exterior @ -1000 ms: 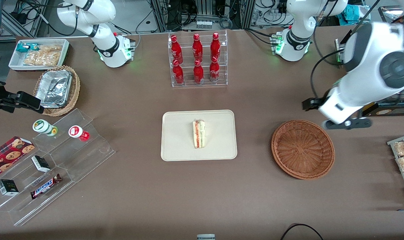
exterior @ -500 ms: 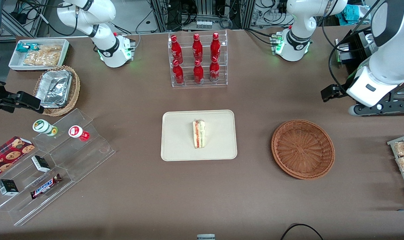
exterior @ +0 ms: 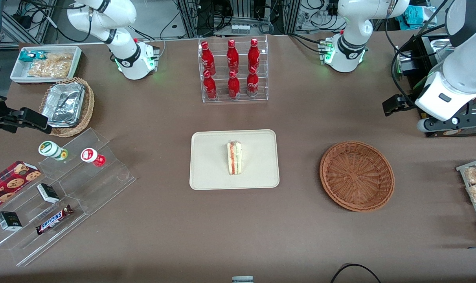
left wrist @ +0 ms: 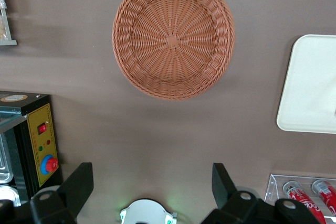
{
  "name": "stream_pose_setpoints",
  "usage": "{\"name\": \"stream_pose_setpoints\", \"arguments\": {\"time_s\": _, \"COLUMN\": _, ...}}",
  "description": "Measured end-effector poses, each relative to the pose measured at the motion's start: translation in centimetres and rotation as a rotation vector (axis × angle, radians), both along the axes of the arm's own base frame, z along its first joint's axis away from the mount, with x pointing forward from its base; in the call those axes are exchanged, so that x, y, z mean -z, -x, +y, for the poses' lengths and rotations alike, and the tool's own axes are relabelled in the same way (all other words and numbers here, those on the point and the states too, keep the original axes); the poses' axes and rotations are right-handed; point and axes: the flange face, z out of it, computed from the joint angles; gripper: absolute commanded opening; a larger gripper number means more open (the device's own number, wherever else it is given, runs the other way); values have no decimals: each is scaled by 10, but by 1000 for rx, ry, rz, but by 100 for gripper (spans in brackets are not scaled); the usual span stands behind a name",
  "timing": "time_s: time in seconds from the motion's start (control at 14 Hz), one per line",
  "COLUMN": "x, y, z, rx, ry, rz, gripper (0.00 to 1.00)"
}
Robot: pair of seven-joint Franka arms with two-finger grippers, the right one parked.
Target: Place sandwich from basket to tray
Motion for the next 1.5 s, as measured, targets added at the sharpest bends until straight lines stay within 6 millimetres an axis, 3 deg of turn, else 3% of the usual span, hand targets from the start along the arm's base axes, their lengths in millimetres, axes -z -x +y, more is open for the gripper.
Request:
{"name": "stream_pose_setpoints", "arguments": {"time_s": 0.64, "x": -1, "y": 3, "z": 6, "rx": -3, "ry": -49, "rz": 25, "gripper": 100}}
{"name": "stream_pose_setpoints", "arguments": {"time_s": 1.5, "x": -17, "y": 17, "z": 10, "rx": -127, "ry": -39, "rz": 93, "gripper": 100}}
